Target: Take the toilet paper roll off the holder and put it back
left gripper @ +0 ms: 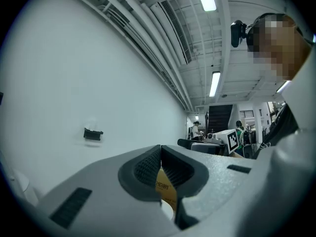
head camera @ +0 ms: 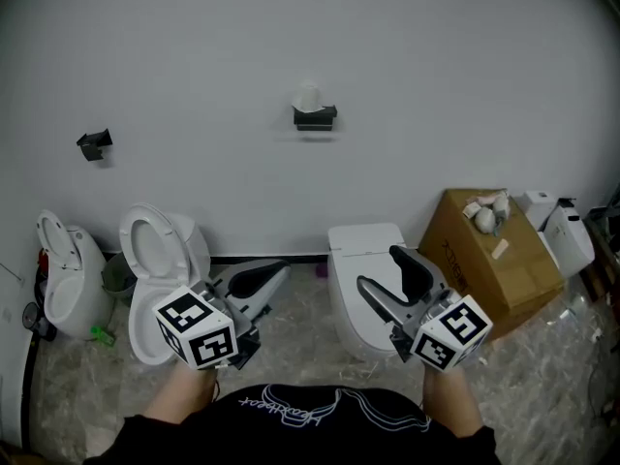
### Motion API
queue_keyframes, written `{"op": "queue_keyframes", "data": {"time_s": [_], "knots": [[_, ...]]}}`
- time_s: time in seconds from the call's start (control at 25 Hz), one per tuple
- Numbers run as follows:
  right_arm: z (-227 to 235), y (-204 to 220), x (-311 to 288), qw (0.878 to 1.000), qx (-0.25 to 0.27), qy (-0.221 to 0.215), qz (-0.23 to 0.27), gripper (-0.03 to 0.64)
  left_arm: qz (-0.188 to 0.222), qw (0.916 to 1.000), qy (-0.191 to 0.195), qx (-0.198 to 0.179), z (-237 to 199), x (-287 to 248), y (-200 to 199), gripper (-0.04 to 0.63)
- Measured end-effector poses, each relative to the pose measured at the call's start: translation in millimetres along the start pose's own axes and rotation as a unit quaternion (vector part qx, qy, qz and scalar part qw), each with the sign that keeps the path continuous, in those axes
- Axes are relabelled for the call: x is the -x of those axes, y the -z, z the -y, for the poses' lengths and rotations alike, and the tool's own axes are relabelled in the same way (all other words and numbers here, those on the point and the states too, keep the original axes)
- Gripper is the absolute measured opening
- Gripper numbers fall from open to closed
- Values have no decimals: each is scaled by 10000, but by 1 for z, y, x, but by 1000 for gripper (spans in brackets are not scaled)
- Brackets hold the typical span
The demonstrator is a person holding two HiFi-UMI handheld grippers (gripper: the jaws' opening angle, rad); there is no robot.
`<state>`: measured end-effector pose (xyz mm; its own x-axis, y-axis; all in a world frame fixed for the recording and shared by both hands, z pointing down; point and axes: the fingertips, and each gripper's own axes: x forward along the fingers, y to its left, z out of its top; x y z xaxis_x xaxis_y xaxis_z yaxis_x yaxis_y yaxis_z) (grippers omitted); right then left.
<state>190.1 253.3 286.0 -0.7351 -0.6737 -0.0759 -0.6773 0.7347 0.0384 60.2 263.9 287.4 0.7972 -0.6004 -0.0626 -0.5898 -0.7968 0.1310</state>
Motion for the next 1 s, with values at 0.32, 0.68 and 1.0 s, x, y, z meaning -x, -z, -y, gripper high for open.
{"op": "queue_keyframes", "data": {"time_s": [0.32, 0.68, 1.0], "knots": [[16, 9, 3, 10000, -18, -26, -46, 377, -25, 9999, -118, 20, 0, -10, 7, 6], [36, 23, -15, 9998, -175, 34, -126, 394, -149, 9997, -158, 72, -27, -24, 14, 6], [69, 37, -65, 9995, -190, 78, -223, 396, -128, 9998, -78, 157, -83, -48, 16, 6]]}}
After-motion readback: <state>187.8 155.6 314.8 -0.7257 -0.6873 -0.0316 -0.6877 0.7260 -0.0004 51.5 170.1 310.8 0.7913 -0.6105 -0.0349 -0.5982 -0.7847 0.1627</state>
